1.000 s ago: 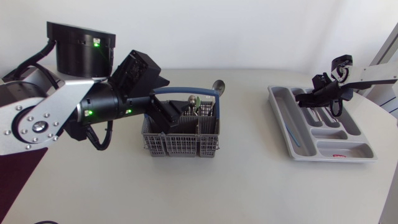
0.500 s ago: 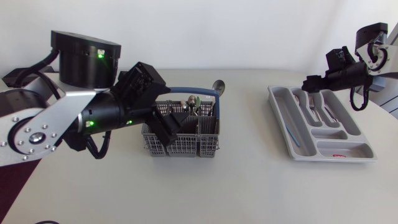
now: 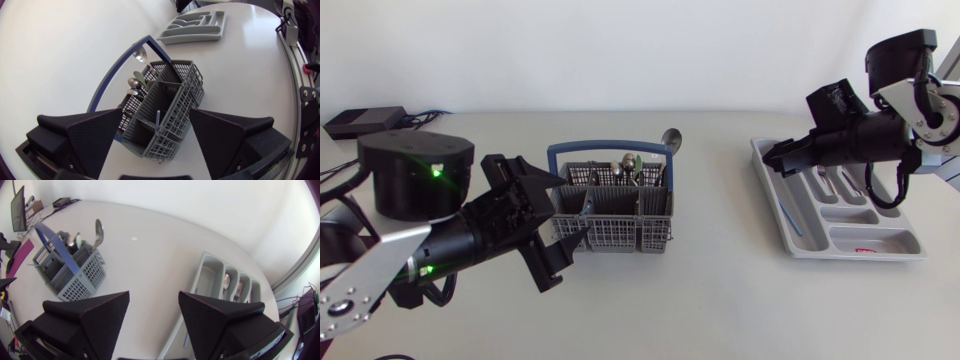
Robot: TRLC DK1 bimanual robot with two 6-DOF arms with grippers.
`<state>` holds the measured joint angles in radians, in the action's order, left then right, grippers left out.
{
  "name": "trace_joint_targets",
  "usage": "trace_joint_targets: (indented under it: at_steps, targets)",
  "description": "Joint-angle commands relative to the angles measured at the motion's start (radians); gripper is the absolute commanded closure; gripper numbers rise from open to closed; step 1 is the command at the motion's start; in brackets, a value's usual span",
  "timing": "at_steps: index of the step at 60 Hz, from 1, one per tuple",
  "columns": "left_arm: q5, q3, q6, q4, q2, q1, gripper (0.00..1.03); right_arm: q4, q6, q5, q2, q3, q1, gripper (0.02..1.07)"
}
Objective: Sort the cutlery from the basket into the organizer compartments.
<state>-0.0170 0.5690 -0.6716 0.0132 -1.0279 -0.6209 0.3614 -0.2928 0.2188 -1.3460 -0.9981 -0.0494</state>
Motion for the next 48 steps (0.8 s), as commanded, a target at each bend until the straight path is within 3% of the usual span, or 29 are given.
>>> trace_joint_targets:
  at_steps: [1, 14, 27, 48]
  targets:
    - [-0.006, -0.06, -0.074, 0.036, 0.014, 0.018, 0.11, 0.021, -0.009, -0.016, 0.042, 0.047, -0.056, 0.35]
    - [0.0, -0.104, -0.12, 0.206, -0.089, 0.03, 0.18, 0.021, 0.02, -0.056, 0.1, 0.101, -0.179, 0.35]
    - [0.031, -0.103, -0.126, 0.341, -0.201, 0.055, 0.38, 0.011, 0.055, -0.09, 0.116, 0.139, -0.28, 0.35]
    - [0.1, -0.097, -0.12, 0.401, -0.267, 0.11, 0.61, -0.016, 0.095, -0.145, 0.111, 0.151, -0.403, 0.35]
